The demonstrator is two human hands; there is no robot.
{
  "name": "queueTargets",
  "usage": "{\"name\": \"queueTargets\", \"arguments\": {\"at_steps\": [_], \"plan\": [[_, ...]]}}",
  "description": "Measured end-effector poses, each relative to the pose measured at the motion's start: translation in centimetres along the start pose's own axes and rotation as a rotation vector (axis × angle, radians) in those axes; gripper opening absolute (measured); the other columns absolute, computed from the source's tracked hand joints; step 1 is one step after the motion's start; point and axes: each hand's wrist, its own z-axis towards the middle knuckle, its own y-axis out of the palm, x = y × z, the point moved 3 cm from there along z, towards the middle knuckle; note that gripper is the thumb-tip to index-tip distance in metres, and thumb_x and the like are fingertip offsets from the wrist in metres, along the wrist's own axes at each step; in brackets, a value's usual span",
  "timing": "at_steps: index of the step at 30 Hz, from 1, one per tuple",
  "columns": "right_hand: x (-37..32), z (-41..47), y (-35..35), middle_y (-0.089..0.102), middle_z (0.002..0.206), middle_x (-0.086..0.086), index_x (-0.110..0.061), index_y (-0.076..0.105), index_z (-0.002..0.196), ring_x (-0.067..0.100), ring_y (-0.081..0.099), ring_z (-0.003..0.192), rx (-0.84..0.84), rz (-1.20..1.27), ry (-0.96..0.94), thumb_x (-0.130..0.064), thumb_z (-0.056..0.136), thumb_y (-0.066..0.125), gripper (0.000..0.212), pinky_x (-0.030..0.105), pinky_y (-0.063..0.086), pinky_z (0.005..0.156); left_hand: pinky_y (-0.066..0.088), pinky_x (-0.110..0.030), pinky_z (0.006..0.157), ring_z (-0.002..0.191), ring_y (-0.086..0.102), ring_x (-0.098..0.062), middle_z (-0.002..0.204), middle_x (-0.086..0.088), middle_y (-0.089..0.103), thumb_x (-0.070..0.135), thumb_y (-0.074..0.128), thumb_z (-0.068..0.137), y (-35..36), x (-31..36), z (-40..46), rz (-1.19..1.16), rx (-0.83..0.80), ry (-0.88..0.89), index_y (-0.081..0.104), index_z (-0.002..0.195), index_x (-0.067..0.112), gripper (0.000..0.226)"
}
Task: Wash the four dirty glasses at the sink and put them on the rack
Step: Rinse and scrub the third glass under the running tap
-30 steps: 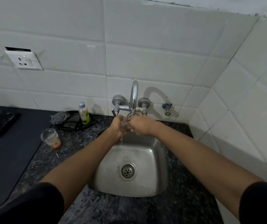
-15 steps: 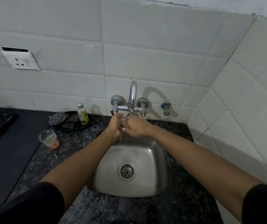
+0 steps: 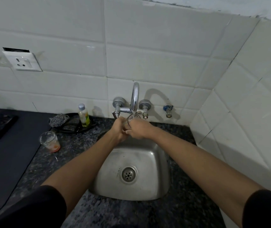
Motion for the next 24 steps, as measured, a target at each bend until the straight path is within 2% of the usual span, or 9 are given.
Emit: {"name": "queueTargets", "arguments": {"at_steps": [3, 5, 8, 11, 13, 16, 19, 22, 24], "plan": [[0.9, -0.4, -0.6, 0.067, 0.111, 0.006, -0.012, 0.071, 0.108, 0.024, 0.063, 0.106, 0.003, -0.261, -0.184, -0.018, 0.099, 0.059, 0.016, 0.044, 0.052, 0.097, 0.059, -0.031, 0.055, 0.060, 0.069, -0.019, 0.074, -0.008, 0.072, 0.027, 0.039, 0.104, 0.0, 0.6, -0.4, 0.102, -0.016, -0.057, 0.073, 0.088, 0.008, 0.041], [0.7, -0.7, -0.4, 0.067, 0.116, 0.005, -0.012, 0.072, 0.112, 0.023, 0.063, 0.109, 0.046, -0.280, -0.198, -0.016, 0.099, 0.059, 0.019, 0.045, 0.050, 0.099, 0.058, -0.029, 0.054, 0.057, 0.066, -0.018, 0.072, -0.007, 0.069, 0.020, 0.041, 0.101, -0.3, 0.9, -0.3, 0.094, 0.001, -0.028, 0.069, 0.087, 0.007, 0.035], [0.0, -0.9, -0.5, 0.067, 0.115, 0.003, -0.015, 0.071, 0.116, 0.020, 0.063, 0.106, 0.006, 0.239, 0.036, -0.029, 0.101, 0.060, 0.023, 0.042, 0.053, 0.097, 0.055, -0.030, 0.058, 0.060, 0.064, -0.019, 0.075, -0.008, 0.062, 0.015, 0.042, 0.092, 0.1, 0.9, -0.5, 0.039, 0.026, 0.020, 0.062, 0.082, 0.006, 0.025], [0.2, -0.9, -0.4, 0.069, 0.099, 0.007, -0.016, 0.071, 0.093, 0.023, 0.068, 0.091, -0.098, 0.599, 0.120, -0.026, 0.104, 0.058, 0.020, 0.044, 0.062, 0.082, 0.054, -0.031, 0.058, 0.059, 0.066, -0.023, 0.069, -0.012, 0.067, 0.016, 0.031, 0.098, -0.2, 0.5, -0.9, 0.005, 0.037, -0.002, 0.067, 0.078, 0.000, 0.044], [0.4, -1.4, -0.8, 0.067, 0.096, 0.006, -0.016, 0.067, 0.089, 0.020, 0.063, 0.086, -0.102, 0.306, 0.008, -0.020, 0.103, 0.059, 0.017, 0.048, 0.058, 0.086, 0.050, -0.030, 0.056, 0.057, 0.061, -0.021, 0.069, -0.009, 0.066, 0.021, 0.031, 0.097, 0.0, 0.6, -1.3, 0.007, 0.012, -0.041, 0.065, 0.086, 0.004, 0.039], [0.3, -1.9, -1.6, 0.064, 0.123, 0.011, -0.010, 0.066, 0.117, 0.027, 0.061, 0.110, 0.031, -0.132, -0.135, -0.015, 0.102, 0.057, 0.018, 0.046, 0.050, 0.099, 0.056, -0.032, 0.060, 0.066, 0.066, -0.022, 0.079, -0.011, 0.069, 0.022, 0.037, 0.101, 0.0, 0.9, -1.2, 0.031, -0.010, -0.029, 0.068, 0.094, 0.003, 0.037], [-0.2, -1.7, -0.9, 0.063, 0.126, 0.009, -0.013, 0.065, 0.119, 0.026, 0.059, 0.118, 0.034, 0.009, -0.019, -0.021, 0.101, 0.062, 0.020, 0.046, 0.047, 0.105, 0.057, -0.030, 0.056, 0.063, 0.067, -0.021, 0.076, -0.009, 0.068, 0.020, 0.038, 0.101, 0.5, 1.3, -1.6, 0.022, 0.008, -0.005, 0.068, 0.086, 0.005, 0.036], [-0.5, -1.1, -0.2, 0.067, 0.117, 0.010, -0.016, 0.067, 0.113, 0.030, 0.064, 0.112, -0.017, 0.159, 0.045, -0.037, 0.102, 0.057, 0.026, 0.042, 0.051, 0.093, 0.054, -0.033, 0.065, 0.069, 0.065, -0.021, 0.078, -0.011, 0.065, 0.019, 0.037, 0.099, 0.3, 1.0, -1.4, -0.003, 0.037, 0.012, 0.066, 0.087, 0.004, 0.035], [-0.6, -1.5, -0.6, 0.068, 0.112, 0.010, -0.011, 0.069, 0.112, 0.028, 0.065, 0.106, -0.034, 0.035, -0.007, -0.029, 0.102, 0.060, 0.023, 0.042, 0.052, 0.091, 0.047, -0.030, 0.052, 0.059, 0.058, -0.020, 0.070, -0.007, 0.062, 0.019, 0.037, 0.096, -0.2, 0.6, -1.3, 0.040, 0.064, -0.032, 0.064, 0.086, 0.007, 0.031]]}}
